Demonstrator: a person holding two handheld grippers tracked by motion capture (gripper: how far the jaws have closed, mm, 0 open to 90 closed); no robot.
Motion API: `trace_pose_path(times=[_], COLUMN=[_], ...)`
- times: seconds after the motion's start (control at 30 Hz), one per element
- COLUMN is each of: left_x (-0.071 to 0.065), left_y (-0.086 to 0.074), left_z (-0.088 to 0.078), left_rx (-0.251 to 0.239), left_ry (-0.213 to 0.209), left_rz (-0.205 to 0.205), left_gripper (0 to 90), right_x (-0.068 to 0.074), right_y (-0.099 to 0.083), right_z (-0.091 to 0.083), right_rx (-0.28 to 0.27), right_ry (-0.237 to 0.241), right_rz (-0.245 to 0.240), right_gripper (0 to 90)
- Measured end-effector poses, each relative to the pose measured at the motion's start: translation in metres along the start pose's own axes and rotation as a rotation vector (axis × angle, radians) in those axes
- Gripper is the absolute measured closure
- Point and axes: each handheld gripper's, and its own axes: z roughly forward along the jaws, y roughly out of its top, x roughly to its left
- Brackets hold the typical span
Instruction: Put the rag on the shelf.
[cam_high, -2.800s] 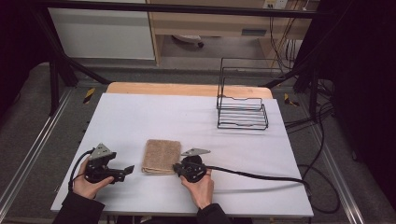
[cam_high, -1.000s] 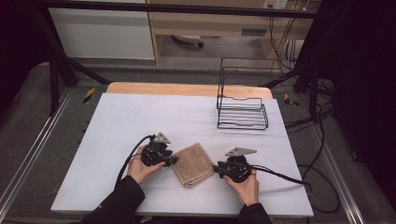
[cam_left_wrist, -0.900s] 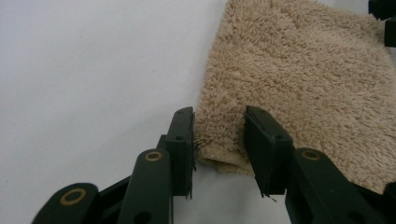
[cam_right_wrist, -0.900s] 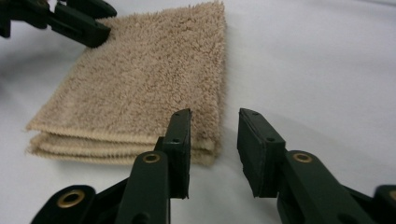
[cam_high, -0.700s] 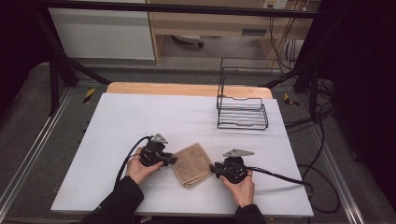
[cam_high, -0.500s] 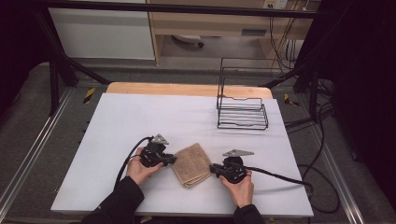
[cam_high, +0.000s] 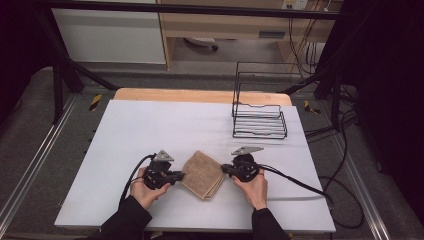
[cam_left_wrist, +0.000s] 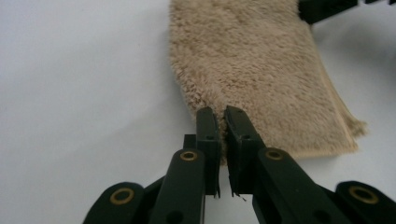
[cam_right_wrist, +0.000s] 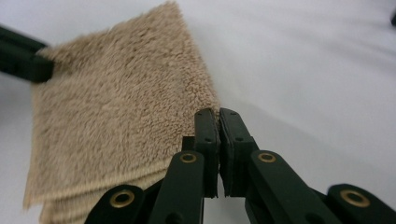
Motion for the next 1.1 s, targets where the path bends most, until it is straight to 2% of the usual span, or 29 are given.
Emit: trace_pose_path(times=[0.13, 0.27, 0.37, 0.4, 0.43, 0.47, 0.5, 0.53, 0.57, 0.63, 0.67, 0.8, 0.9, 1.0, 1.1], left_x=[-0.008, -0.006, -0.003, -0.001, 0.001, 0.004, 0.006, 0.009, 0.012, 0.017, 0.019, 0.030, 0.038, 0.042, 0.045], left_y=[-0.012, -0.014, -0.010, -0.006, -0.003, 0.002, 0.006, 0.011, 0.016, 0.026, 0.030, 0.045, 0.050, 0.052, 0.055], left_z=[-0.002, -0.001, -0.005, -0.007, -0.008, -0.009, -0.010, -0.010, -0.008, -0.004, -0.002, 0.015, 0.031, 0.044, 0.053], left_rx=[-0.002, -0.005, -0.022, -0.034, -0.045, -0.048, -0.051, -0.058, -0.063, -0.046, -0.039, -0.026, -0.023, -0.026, -0.003], left_ry=[0.030, 0.043, 0.038, 0.043, 0.048, 0.051, 0.058, 0.061, 0.057, 0.065, 0.073, 0.094, 0.115, 0.105, 0.105], left_rz=[-0.019, -0.015, 0.006, 0.023, 0.040, 0.054, 0.060, 0.063, 0.066, 0.066, 0.067, 0.044, 0.025, 0.002, -0.006], left_gripper=[83.5, 79.4, 66.3, 62.1, 62.1, 57.0, 49.5, 49.5, 39.4, 32.7, 32.7, 31.8, 36.6, 44.2, 50.9], right_x=[-0.001, -0.001, 0.000, 0.000, 0.000, -0.001, -0.002, -0.002, -0.003, -0.004, -0.004, -0.005, -0.007, -0.008, -0.009], right_y=[0.007, 0.004, 0.004, 0.004, 0.004, 0.005, 0.005, 0.005, 0.004, 0.001, 0.001, -0.009, -0.016, -0.022, -0.027], right_z=[0.013, 0.023, 0.016, 0.012, 0.012, 0.008, -0.002, -0.002, -0.012, -0.020, -0.020, -0.032, -0.038, -0.042, -0.042], right_rx=[-0.013, -0.013, -0.054, -0.071, -0.071, -0.086, -0.114, -0.114, -0.133, -0.145, -0.145, -0.158, -0.160, -0.160, -0.151], right_ry=[0.027, 0.022, 0.017, 0.017, 0.017, 0.018, 0.018, 0.018, 0.016, 0.018, 0.018, 0.012, 0.005, 0.006, 0.007], right_rz=[-0.063, -0.069, -0.076, -0.074, -0.074, -0.077, -0.068, -0.068, -0.060, -0.056, -0.056, -0.048, -0.044, -0.025, -0.014], right_gripper=[86.5, 85.2, 75.9, 73.0, 73.0, 69.7, 63.2, 63.2, 57.9, 51.1, 51.1, 38.6, 31.5, 28.0, 26.3])
